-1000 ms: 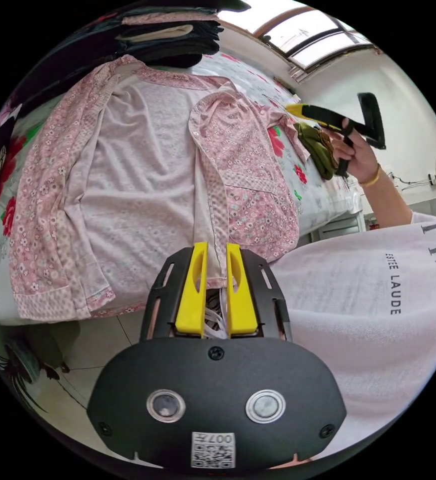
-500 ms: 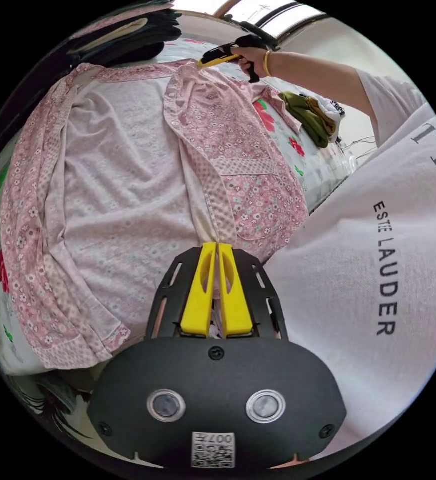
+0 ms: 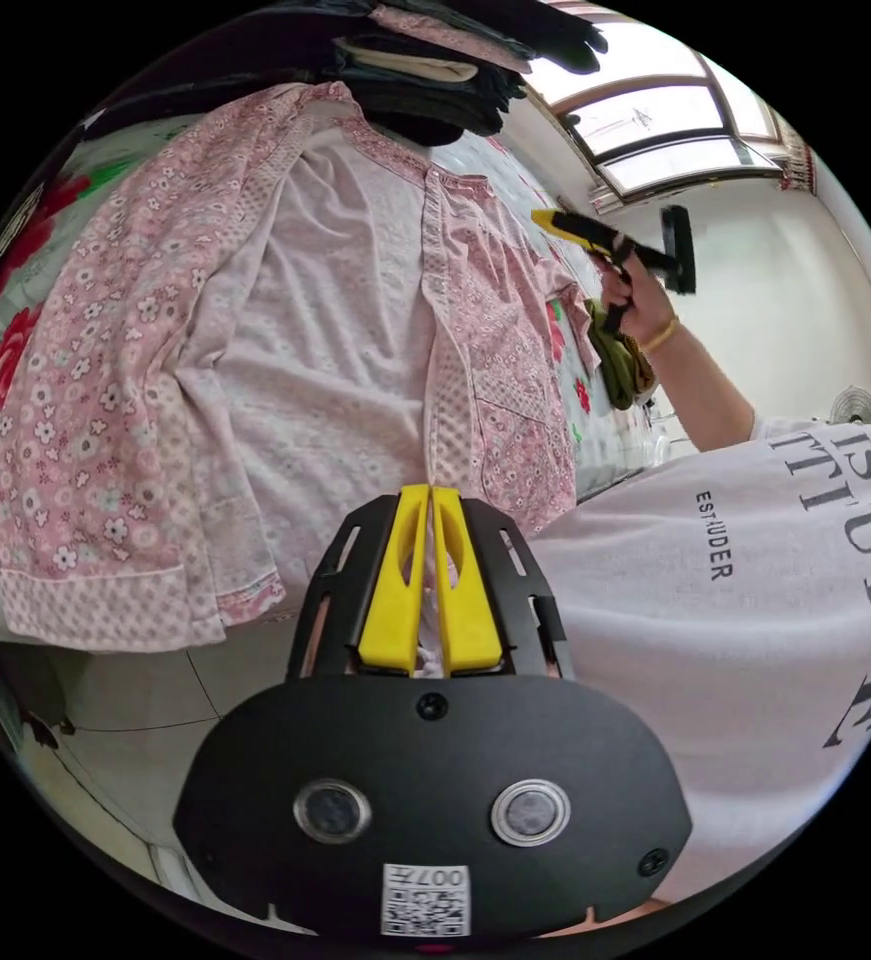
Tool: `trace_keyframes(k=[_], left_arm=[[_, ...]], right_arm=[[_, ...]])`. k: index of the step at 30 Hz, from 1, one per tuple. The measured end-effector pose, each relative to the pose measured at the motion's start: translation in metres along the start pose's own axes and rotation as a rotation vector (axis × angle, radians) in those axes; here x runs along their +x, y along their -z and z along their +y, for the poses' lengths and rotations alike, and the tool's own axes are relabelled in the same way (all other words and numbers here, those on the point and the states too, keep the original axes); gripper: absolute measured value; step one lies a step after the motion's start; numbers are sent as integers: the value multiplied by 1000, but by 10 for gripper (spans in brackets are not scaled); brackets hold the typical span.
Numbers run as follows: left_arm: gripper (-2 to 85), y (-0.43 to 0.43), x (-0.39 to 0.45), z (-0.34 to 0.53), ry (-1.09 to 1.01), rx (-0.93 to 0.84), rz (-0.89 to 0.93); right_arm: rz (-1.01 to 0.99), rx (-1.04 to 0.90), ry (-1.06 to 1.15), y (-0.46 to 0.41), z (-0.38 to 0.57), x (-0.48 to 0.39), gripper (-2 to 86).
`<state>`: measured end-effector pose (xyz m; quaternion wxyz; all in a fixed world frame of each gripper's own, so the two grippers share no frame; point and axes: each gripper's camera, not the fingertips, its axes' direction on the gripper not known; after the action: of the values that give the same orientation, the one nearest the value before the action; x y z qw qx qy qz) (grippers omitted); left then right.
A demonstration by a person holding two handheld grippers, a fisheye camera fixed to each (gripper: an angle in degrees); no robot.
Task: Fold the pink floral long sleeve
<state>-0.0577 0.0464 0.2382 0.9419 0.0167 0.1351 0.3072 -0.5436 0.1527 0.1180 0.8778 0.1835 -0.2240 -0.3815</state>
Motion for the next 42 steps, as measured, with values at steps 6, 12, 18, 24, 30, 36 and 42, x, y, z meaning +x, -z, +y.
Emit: trace_keyframes(k=[6,12,18,24,30,36,42], left_arm=[[-7,10,20,4,-13,29,-40],[52,9,47,18,-23,44,-145],[105,-10,101,23,-157,-1,-271],[13,-43,126,14,-170,-83,-538],[-9,-18,138,31,-150,-65,-448],[-9,-44,103,72,52,-137,-268],[-7,-17,112,95,89,-20,-287]], right_arm=[[-11,-207,-129,16,164,-33,65],[-73,-194,-239,18,211,-60,74],[-36,-289,-195,-7,199,-84,56],[-25,-336,-156,-9,190,-81,8],[-187,-106,-246,64,236,-58,-2],[-189,-152,-348,59,273,-35,-2],[-61,-226,-305,67,269,-50,-1]])
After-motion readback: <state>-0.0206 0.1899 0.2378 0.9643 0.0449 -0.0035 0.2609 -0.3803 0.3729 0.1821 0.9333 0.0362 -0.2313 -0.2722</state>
